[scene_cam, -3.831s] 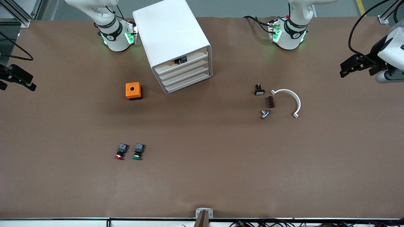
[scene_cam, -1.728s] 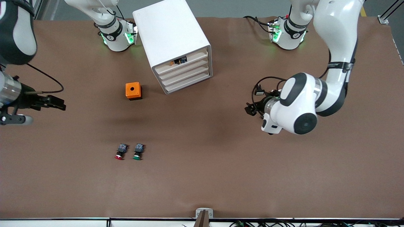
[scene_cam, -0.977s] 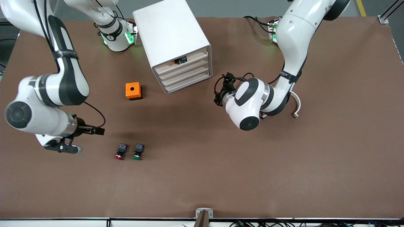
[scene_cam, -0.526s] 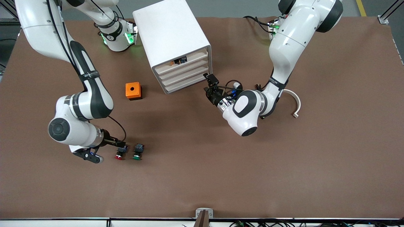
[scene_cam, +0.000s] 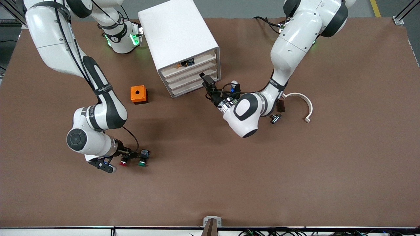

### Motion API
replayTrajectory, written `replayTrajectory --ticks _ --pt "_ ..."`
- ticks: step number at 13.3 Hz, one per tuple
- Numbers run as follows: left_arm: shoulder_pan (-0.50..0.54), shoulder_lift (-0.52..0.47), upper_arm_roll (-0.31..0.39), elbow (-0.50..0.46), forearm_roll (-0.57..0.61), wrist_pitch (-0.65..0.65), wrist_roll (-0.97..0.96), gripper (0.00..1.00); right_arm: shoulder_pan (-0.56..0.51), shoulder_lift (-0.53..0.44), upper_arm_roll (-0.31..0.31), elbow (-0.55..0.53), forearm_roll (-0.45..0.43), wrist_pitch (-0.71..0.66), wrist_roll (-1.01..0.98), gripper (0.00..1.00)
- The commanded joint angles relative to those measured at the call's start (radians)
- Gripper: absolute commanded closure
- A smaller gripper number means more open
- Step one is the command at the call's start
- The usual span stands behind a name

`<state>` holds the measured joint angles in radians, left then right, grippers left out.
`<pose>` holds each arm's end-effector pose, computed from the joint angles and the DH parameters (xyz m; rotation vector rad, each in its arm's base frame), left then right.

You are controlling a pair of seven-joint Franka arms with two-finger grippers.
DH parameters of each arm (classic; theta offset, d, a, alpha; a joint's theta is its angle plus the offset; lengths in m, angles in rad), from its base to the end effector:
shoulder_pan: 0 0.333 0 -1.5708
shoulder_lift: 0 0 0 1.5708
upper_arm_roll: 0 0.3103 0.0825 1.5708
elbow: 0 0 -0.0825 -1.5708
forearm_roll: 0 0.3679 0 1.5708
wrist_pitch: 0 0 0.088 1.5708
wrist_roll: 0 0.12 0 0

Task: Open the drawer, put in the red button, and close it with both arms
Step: 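Grasp the drawer front with the left gripper while the right grasps red button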

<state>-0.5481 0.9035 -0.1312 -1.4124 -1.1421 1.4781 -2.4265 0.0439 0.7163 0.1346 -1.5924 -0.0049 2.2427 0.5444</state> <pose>0.4419 -0.4838 0.1960 -0.8948 -1.7739 1.4831 0.6654 0.1089 0.2044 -3.0208 0.6011 0.1330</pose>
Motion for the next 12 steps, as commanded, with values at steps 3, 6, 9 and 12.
replayTrajectory --ticks 3,6,9,12 --pt "-0.038 0.032 0.005 0.024 -0.033 -0.01 -0.029 0.55 -0.021 0.025 0.016 0.008 -0.038 0.011 -0.001 0.0" --pt "-0.05 0.04 0.005 0.024 -0.031 -0.01 -0.026 0.74 -0.03 0.032 0.016 0.008 -0.037 0.011 -0.049 0.01" --pt "-0.056 0.04 0.005 0.024 -0.034 -0.01 -0.025 0.73 -0.038 0.048 0.016 0.008 -0.035 0.024 -0.054 0.02" --pt "-0.062 0.051 0.005 0.026 -0.045 -0.01 -0.019 0.73 -0.038 0.06 0.016 0.003 -0.035 0.038 -0.054 0.06"
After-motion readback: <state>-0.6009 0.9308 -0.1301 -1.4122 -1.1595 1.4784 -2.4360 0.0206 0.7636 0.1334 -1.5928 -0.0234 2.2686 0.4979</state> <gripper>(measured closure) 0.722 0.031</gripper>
